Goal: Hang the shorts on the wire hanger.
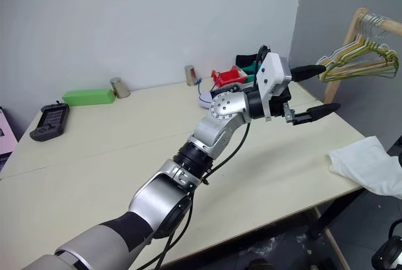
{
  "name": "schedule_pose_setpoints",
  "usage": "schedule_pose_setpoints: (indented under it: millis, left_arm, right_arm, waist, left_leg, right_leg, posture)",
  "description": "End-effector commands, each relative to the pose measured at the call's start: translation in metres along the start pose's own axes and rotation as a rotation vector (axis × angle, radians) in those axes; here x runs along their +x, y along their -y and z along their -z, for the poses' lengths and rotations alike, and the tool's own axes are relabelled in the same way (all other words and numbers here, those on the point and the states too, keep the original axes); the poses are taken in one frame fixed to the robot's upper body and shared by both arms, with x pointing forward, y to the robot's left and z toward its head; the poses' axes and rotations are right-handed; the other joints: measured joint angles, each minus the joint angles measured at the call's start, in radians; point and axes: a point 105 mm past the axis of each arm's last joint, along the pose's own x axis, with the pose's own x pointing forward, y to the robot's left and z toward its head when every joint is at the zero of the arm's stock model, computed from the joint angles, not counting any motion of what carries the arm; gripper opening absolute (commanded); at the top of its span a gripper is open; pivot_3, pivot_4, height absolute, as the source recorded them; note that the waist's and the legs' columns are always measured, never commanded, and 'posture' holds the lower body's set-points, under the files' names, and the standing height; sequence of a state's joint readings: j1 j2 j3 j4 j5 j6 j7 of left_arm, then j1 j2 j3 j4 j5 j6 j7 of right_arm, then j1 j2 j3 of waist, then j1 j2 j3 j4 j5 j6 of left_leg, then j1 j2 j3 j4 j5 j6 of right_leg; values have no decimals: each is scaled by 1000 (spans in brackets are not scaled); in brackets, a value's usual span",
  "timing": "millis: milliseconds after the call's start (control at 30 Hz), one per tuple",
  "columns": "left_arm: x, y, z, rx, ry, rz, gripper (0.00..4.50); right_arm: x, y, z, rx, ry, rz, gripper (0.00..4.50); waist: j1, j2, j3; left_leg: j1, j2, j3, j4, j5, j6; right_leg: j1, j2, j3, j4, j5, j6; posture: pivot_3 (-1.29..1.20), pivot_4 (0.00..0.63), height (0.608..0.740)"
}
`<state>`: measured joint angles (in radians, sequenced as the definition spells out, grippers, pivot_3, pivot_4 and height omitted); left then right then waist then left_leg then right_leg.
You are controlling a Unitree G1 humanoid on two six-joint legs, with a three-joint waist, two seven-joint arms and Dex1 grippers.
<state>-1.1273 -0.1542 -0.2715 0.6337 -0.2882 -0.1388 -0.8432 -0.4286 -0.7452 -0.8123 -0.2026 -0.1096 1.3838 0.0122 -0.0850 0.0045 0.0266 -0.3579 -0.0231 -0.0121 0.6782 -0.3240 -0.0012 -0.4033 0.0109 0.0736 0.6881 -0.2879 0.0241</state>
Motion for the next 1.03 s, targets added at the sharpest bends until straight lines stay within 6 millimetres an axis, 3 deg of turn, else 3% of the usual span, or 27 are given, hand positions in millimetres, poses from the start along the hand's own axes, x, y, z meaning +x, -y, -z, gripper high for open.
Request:
schedule_pose_setpoints:
  millis: [33, 200, 300, 367, 467, 633, 800, 900, 1033]
  left_arm:
    - [35, 25, -27, -10, 119, 82, 4500]
    - [26, 20, -20, -19, 99, 59, 4500]
    - [7, 5, -8, -42, 47, -19, 4500]
    - [-12, -16, 3, -89, 5, -137, 4500]
    - [-51, -39, 32, -132, -117, -293, 4500]
    - [-126, -61, 67, -139, -302, -541, 4500]
    - [-181, -65, 79, -137, -396, -771, 4500]
    - [-222, -59, 88, -161, -449, -960, 4500]
    - [-251, -51, 93, -196, -475, -1082, 4500]
  right_arm:
    - [-23, 8, -20, -36, 128, 95, 4412]
    - [-53, -9, -25, -108, 226, 114, 4412]
    - [-76, -38, -40, -143, 376, 55, 4412]
    - [-88, -76, -42, -154, 447, -105, 4412]
    - [-102, -134, -24, -144, 415, -376, 4412]
    - [-118, -198, 4, -153, 386, -611, 4412]
    - [-115, -234, 25, -180, 418, -630, 4412]
    - [-124, -269, 44, -154, 379, -794, 4412]
    - [-128, -291, 54, -131, 373, -841, 4412]
  waist:
    - [-1, 0, 0]
    - [-3, 0, 0]
    - [-5, 0, 0]
    - [-7, 0, 0]
    - [-19, -1, -2]
    - [-17, 2, -3]
    - [39, -5, -2]
    - [88, -9, -4]
    - [130, -14, -5]
  left_leg:
    - [0, 0, 0, 0, 0, 0]
    - [0, 0, -1, 0, 0, 0]
    - [0, 0, 0, 1, 0, 0]
    - [0, 0, -1, 1, 0, 0]
    - [0, 0, -3, 1, 0, 0]
    - [2, -2, -13, 1, 0, -1]
    - [1, -3, -17, 1, 1, -3]
    - [1, -8, -18, 2, 2, -4]
    - [3, -9, -20, 3, 1, -2]
  right_leg:
    - [0, 0, 0, 0, 0, 0]
    - [0, 0, 0, 0, -1, 1]
    - [0, 0, 0, -1, -1, 3]
    - [0, 0, 0, -1, -2, 5]
    - [0, 1, 0, -1, -2, 5]
    - [-2, 1, -1, 1, 1, 0]
    - [-2, -5, -4, 2, 2, -1]
    - [-3, -10, -5, 4, 2, -1]
    - [-3, -10, -6, 8, 2, -2]
  posture:
    - [-178, 0, 740]
    - [-184, 0, 740]
    - [-177, 0, 740]
    - [-159, 0, 740]
    - [-98, 0, 740]
    - [11, 0, 740]
    - [123, 0, 740]
    - [230, 0, 740]
    - [294, 0, 740]
